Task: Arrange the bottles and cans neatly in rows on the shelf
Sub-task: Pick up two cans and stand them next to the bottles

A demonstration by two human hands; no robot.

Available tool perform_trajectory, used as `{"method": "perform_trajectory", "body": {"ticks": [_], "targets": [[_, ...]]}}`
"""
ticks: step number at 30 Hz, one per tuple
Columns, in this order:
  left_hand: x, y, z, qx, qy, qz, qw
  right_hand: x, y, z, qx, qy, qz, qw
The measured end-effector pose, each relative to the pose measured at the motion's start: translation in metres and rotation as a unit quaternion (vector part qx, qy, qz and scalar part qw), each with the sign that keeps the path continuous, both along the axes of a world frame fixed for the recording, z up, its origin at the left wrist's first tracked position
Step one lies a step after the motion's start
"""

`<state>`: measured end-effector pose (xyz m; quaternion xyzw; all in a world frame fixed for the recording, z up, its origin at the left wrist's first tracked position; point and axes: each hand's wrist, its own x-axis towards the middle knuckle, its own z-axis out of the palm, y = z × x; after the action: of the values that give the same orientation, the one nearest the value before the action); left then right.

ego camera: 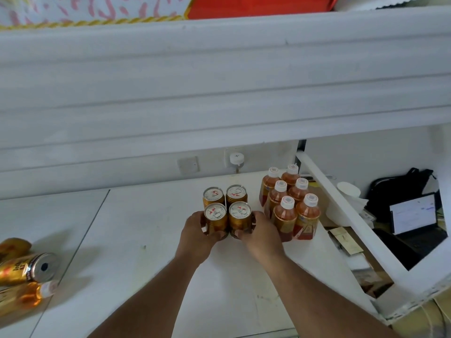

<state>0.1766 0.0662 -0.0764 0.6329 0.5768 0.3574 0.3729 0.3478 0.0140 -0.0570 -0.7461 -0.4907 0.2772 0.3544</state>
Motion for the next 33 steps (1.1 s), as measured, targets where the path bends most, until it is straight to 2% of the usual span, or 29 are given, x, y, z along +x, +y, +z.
{"method": "perform_trajectory", "body": {"ticks": [7,10,13,16,18,21,26,33], "targets": [[-0.001,-0.001,0.002,-0.007,-0.003,-0.019,1.0,0.0,0.0,0.002,-0.014,0.014,-0.005,1.0],[-0.004,-0.008,0.004,-0.021,0.025,-0.023,0.999,0.0,-0.004,0.004,-0.04,0.011,0.002,0.999],[-0.016,-0.02,0.008,-0.053,0.115,0.0,0.992,-0.001,-0.015,0.008,-0.06,-0.023,0.011,0.998],[-0.029,-0.034,0.019,-0.028,0.21,-0.012,0.977,-0.006,-0.035,0.016,-0.082,-0.065,0.028,0.994],[-0.039,-0.044,0.029,-0.015,0.294,-0.037,0.955,-0.012,-0.048,0.024,-0.081,-0.121,0.062,0.987],[-0.052,-0.059,0.048,0.001,0.386,-0.063,0.92,-0.022,-0.06,0.044,-0.053,-0.217,0.143,0.964],[-0.074,-0.091,0.082,0.001,0.44,-0.055,0.896,-0.047,-0.07,0.077,-0.095,-0.345,0.264,0.896],[-0.106,-0.164,0.119,-0.032,0.457,0.002,0.889,-0.086,-0.107,0.105,-0.082,-0.379,0.33,0.86]]}}
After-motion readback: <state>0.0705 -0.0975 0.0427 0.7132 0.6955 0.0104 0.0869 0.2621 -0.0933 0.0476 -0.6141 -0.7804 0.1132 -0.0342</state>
